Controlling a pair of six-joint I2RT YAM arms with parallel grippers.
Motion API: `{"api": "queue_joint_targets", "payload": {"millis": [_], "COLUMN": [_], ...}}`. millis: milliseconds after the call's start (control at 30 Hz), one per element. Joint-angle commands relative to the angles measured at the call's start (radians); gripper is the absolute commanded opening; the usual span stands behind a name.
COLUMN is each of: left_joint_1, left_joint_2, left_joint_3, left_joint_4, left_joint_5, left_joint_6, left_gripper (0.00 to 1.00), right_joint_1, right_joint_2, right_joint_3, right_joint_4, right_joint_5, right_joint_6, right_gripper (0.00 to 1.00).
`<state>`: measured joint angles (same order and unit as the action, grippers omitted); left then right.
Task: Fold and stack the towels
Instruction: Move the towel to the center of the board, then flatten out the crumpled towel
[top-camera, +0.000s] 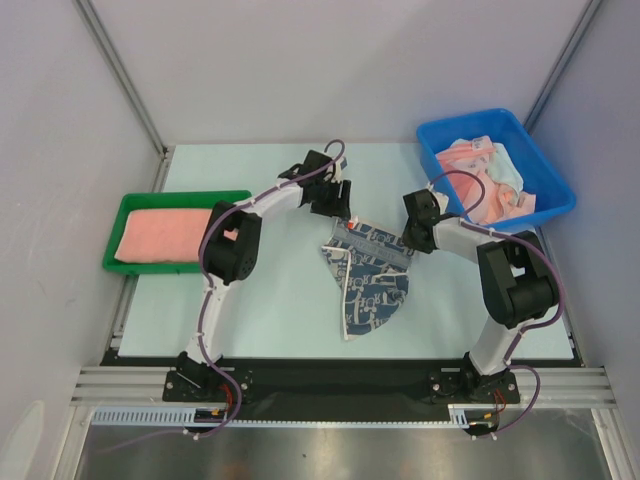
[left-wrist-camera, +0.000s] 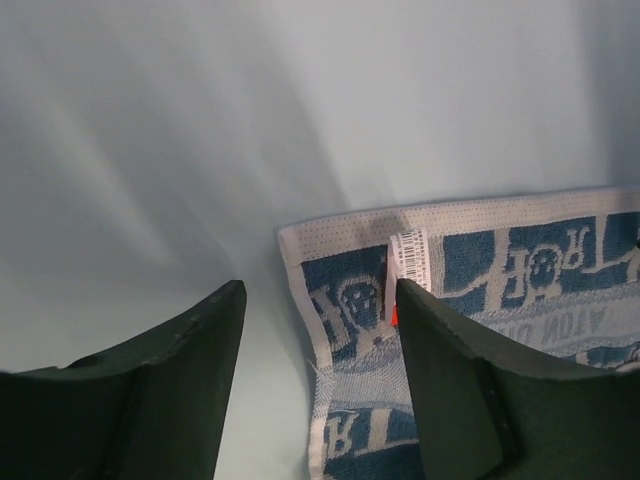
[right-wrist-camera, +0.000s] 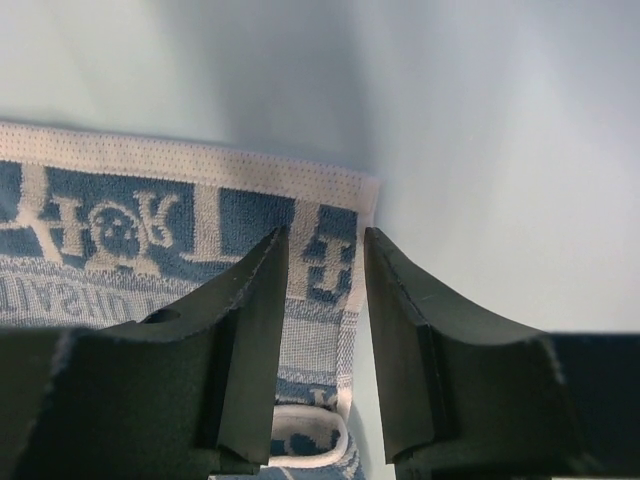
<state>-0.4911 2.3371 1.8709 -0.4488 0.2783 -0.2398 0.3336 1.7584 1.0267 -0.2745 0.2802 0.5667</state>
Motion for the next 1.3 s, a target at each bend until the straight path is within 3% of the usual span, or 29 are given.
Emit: {"api": "queue_joint_targets", "payload": {"millis": [0, 400, 500, 600, 633, 700, 733, 800, 933, 1133, 1267], "left_joint_1": [-0.006, -0.018, -0.020, -0.020, -0.020, -0.020, -0.017, -0.009, 0.037, 0.065, 0.062], "left_joint_2": [0.034, 0.048, 0.048, 0.042, 0.041, 0.024, 0.013, -0.010, -0.216, -0.453, -0.642], "left_joint_3": [0.025, -0.003, -0.001, 0.002, 0.005, 0.007, 0.011, 0.028, 0.059, 0.174, 0.094], "left_joint_4": [0.004, 0.027, 0.030, 0.022, 0.019, 0.013, 0.003, -0.022, -0.047, -0.120, -0.146], "left_joint_5": [0.032, 0.076, 0.090, 0.096, 0.099, 0.101, 0.104, 0.110, 0.073, 0.067, 0.065], "left_joint_6": [-0.018, -0.039, -0.047, -0.053, -0.053, -0.059, -0.062, -0.064, -0.055, -0.026, -0.026], "left_gripper": [0.65, 0.37, 0.26, 0.02, 0.00, 0.00, 0.00, 0.00, 0.00, 0.00, 0.00], "right_joint_1": [-0.014, -0.065, -0.064, -0.065, -0.065, -0.070, -0.073, -0.070, -0.064, -0.061, -0.041], "right_joint_2": [0.004, 0.030, 0.041, 0.055, 0.055, 0.055, 0.050, 0.012, -0.134, -0.330, -0.460], "right_joint_3": [0.004, -0.028, -0.031, -0.037, -0.036, -0.036, -0.031, -0.010, 0.130, 0.450, 0.535], "right_joint_4": [0.046, 0.095, 0.100, 0.115, 0.116, 0.127, 0.135, 0.150, 0.103, -0.012, -0.095], "right_joint_5": [0.057, -0.042, -0.055, -0.078, -0.087, -0.110, -0.133, -0.162, -0.188, -0.202, -0.242], "right_joint_6": [0.002, -0.004, -0.001, -0.004, -0.005, -0.014, -0.022, -0.054, -0.175, -0.251, -0.281], "right_gripper": [0.41, 0.41, 0.39, 0.28, 0.25, 0.14, 0.01, 0.00, 0.00, 0.00, 0.00]}}
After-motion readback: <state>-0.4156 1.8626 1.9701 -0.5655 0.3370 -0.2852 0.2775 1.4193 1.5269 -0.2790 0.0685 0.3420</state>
